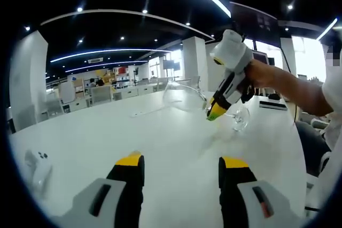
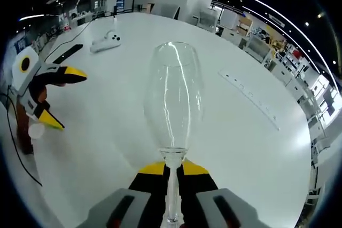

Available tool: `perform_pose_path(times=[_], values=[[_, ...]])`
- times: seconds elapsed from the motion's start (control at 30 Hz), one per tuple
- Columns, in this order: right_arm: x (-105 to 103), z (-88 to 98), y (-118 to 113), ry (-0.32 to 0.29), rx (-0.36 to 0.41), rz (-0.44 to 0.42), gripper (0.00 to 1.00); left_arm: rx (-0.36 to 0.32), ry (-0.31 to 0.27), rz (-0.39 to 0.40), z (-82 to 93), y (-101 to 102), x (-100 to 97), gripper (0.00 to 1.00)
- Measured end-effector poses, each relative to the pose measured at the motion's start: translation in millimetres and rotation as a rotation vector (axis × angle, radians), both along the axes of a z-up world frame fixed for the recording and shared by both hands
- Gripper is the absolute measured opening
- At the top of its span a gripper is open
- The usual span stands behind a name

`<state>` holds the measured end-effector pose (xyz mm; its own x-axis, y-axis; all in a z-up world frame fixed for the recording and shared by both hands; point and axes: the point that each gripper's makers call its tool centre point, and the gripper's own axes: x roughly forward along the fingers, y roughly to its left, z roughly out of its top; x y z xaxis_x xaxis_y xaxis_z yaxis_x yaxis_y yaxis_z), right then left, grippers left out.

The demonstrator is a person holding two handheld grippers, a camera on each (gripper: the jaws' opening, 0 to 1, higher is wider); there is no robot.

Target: Stand the stemmed glass upright on the table place it in front of you

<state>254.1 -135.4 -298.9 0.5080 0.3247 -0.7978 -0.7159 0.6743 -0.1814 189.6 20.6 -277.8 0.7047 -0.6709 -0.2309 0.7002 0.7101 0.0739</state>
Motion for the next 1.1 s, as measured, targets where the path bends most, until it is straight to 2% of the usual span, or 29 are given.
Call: perform_pose_path(times=[1.1], values=[[2.8, 22.9, -9.9, -0.096, 0.094, -0.063, 0.10, 0.008, 0.002, 0.001, -1.1, 0.5, 0.3, 0.56]])
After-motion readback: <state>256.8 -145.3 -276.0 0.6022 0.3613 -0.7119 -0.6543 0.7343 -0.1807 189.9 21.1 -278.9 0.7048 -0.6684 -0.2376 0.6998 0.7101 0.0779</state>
